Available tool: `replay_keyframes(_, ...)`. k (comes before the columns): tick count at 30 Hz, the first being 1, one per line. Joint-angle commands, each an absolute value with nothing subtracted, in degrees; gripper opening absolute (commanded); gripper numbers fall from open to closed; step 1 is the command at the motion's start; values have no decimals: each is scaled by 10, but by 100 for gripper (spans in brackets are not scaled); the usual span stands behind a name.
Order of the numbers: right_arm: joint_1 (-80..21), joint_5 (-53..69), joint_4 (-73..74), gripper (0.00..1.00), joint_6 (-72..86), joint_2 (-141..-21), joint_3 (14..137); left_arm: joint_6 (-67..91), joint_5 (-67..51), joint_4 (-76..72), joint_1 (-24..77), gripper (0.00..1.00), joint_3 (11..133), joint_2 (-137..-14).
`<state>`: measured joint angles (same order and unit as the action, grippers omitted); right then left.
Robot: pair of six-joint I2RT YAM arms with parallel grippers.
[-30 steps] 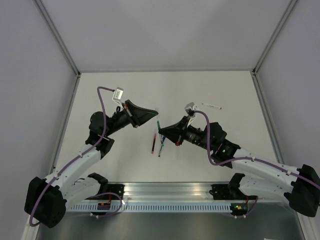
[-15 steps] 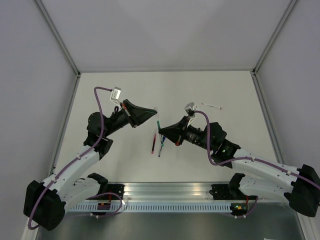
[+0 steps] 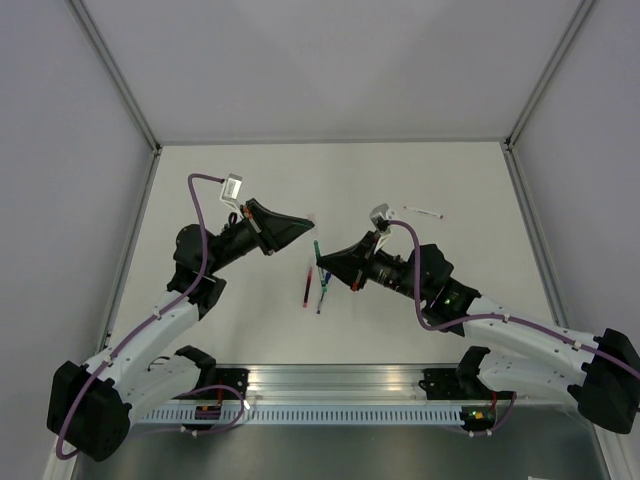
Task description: Insert the pens into the pen caps
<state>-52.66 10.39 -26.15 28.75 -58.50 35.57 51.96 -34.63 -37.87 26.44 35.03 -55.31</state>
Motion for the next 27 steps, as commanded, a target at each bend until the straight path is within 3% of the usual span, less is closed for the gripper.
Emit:
replay_keyframes(1,-531,93,-287,0,294,-586,384,516,-355,-409,265,2,349,-541)
replay_keyframes(27,-530,58,-269,0,279,-586,439,497,-412,-458,265,2,305,-528)
